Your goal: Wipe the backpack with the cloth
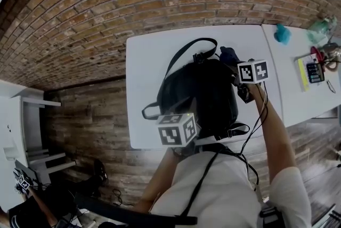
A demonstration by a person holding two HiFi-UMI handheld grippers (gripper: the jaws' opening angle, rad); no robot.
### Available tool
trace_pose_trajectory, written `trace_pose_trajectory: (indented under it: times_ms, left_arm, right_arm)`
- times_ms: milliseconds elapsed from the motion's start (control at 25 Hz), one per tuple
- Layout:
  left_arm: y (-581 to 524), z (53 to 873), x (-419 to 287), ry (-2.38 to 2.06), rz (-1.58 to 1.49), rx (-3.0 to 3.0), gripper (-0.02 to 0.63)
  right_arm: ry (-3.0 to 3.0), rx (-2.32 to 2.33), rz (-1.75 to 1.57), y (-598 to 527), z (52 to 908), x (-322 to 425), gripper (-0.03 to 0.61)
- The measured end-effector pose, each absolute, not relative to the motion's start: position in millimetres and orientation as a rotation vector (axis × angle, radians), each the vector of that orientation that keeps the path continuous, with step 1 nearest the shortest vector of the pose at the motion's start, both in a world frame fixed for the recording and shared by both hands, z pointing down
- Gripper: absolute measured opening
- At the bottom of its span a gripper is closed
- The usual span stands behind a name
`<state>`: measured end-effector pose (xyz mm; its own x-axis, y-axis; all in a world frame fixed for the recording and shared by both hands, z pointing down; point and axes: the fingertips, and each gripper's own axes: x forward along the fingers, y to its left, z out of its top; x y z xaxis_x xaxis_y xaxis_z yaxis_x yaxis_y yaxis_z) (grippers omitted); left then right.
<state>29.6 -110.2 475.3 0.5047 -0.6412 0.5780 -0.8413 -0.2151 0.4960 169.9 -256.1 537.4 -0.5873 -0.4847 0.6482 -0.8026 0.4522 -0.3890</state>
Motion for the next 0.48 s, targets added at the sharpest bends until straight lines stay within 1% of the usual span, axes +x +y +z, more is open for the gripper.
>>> trace_pose_trajectory:
  times_ms: [480]
  left_arm:
    - [-105.4,473.4,45.6,-1.175,0.328,1.979,0.005]
  right_arm:
    - [-2.246,1.09,0.998,-214.1,543.1,186.5,0.038]
